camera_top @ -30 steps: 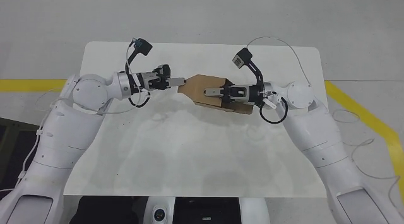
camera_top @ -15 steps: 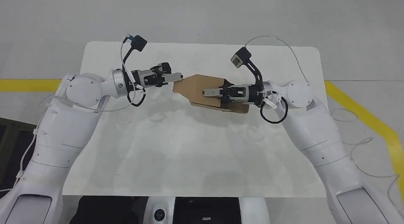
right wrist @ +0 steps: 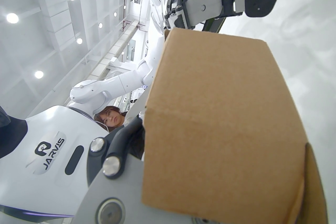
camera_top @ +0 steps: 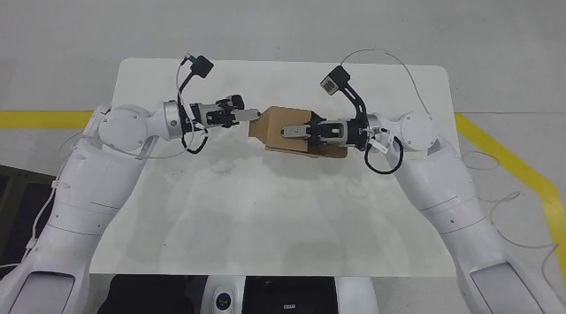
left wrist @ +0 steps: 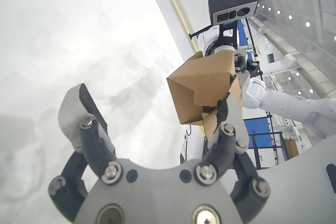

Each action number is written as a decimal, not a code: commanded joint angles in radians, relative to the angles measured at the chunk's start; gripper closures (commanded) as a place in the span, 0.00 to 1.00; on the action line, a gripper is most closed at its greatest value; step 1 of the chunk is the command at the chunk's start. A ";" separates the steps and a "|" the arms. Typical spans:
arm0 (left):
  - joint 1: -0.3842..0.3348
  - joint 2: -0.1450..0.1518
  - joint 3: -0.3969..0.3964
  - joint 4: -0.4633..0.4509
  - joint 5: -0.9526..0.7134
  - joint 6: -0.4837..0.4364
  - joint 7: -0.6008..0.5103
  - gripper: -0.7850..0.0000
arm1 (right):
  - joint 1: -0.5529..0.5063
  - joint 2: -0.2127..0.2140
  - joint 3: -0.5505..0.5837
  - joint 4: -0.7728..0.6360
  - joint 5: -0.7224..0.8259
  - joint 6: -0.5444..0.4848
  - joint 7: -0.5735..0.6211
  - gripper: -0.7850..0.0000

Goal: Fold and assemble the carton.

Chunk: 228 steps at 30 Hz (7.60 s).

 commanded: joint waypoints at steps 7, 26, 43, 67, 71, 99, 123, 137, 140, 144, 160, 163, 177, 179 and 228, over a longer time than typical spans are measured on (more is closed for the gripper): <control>0.004 -0.001 0.006 -0.009 -0.027 0.003 -0.026 0.00 | 0.003 -0.003 -0.005 0.004 0.012 -0.005 0.006 1.00; 0.019 -0.001 0.020 -0.013 -0.057 -0.031 -0.071 0.00 | -0.003 -0.009 0.004 0.010 0.106 -0.042 0.057 1.00; 0.009 -0.013 0.061 -0.006 -0.142 -0.050 -0.111 0.00 | 0.010 -0.019 -0.011 0.022 0.135 -0.057 0.087 1.00; -0.004 -0.024 0.095 -0.002 -0.157 -0.051 -0.125 0.00 | -0.001 -0.021 0.005 0.021 0.168 -0.064 0.120 1.00; -0.008 -0.026 0.100 0.004 -0.162 -0.048 -0.127 0.00 | -0.002 -0.022 0.008 0.023 0.176 -0.063 0.129 1.00; -0.037 -0.041 0.116 0.035 -0.206 -0.049 -0.137 0.00 | -0.006 -0.025 0.020 0.034 0.217 -0.065 0.188 1.00; -0.038 -0.045 0.113 0.042 -0.224 -0.051 -0.162 0.00 | -0.045 -0.021 0.035 -0.033 0.217 -0.042 0.161 1.00; -0.031 -0.035 0.055 0.062 -0.185 -0.067 -0.117 0.00 | -0.046 -0.021 0.039 -0.028 0.215 -0.045 0.152 1.00; -0.030 -0.034 0.051 0.063 -0.176 -0.062 -0.107 0.00 | -0.046 -0.021 0.039 -0.028 0.215 -0.045 0.152 1.00; -0.030 -0.033 0.049 0.059 -0.168 -0.068 -0.117 0.00 | -0.054 -0.020 0.038 -0.034 0.201 -0.034 0.132 1.00; 0.013 0.002 -0.075 0.048 -0.155 -0.117 -0.156 0.00 | -0.100 0.010 0.096 -0.071 0.058 0.093 0.083 1.00; 0.021 0.000 -0.052 0.031 -0.124 -0.126 -0.153 0.00 | -0.084 0.005 0.074 -0.058 0.059 0.096 0.078 1.00; 0.010 -0.006 -0.001 0.013 -0.072 -0.136 -0.127 0.00 | -0.025 -0.021 -0.007 -0.007 0.115 0.070 0.091 1.00; 0.010 -0.006 0.003 0.011 -0.070 -0.138 -0.128 0.00 | -0.018 -0.026 -0.020 -0.004 0.127 0.063 0.092 1.00; 0.006 0.015 -0.041 0.038 0.104 -0.359 -0.035 0.00 | 0.086 -0.066 -0.119 0.226 0.005 0.107 0.143 1.00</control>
